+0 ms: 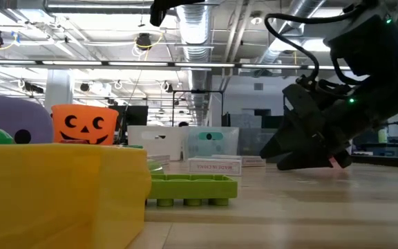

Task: Pick & Place Toys
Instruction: Put the red deck of cards into the white bin

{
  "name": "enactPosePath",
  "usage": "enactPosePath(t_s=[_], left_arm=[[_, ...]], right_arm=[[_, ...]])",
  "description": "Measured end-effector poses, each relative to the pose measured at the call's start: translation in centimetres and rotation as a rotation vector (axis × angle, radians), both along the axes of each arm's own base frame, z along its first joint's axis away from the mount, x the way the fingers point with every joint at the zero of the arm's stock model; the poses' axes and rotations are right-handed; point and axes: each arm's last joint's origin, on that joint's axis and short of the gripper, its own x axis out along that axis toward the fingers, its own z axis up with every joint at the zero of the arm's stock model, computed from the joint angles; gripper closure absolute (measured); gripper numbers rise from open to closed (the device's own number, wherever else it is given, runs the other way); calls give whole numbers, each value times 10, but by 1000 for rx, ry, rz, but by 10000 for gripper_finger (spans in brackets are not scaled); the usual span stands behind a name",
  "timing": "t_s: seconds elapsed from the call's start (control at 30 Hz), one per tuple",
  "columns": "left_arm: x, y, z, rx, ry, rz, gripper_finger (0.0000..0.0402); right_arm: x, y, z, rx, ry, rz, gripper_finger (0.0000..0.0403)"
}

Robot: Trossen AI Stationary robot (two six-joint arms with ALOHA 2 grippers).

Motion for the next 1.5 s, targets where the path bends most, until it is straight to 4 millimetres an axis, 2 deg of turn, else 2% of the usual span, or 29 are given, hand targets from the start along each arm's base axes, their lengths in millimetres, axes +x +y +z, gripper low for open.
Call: enactPosePath(t_s=[0.1, 0.23, 0.3, 0.43, 0.57, 1.03, 1.5], left_arm=[[0, 0, 0, 5, 1, -1, 164], [0, 0, 0, 7, 1, -1, 164], [0, 0, 0, 8, 1, -2, 164], [0, 0, 0, 8, 1, -2, 164], [0, 0, 0, 7, 1, -2, 164], [0, 0, -1, 7, 15, -5, 164], [0, 0, -2, 8, 20, 0, 164]], right_arm=[[1, -2, 0, 6, 7, 9, 104], [2, -1, 0, -31, 29, 50, 31], [2, -1, 0, -53, 40, 67, 11], [1, -2, 0, -126, 72, 98, 29], [1, -6, -1, -214, 110, 108, 29], [9, -34, 1, -208, 102, -3, 5], [12, -45, 2, -198, 97, -38, 5]])
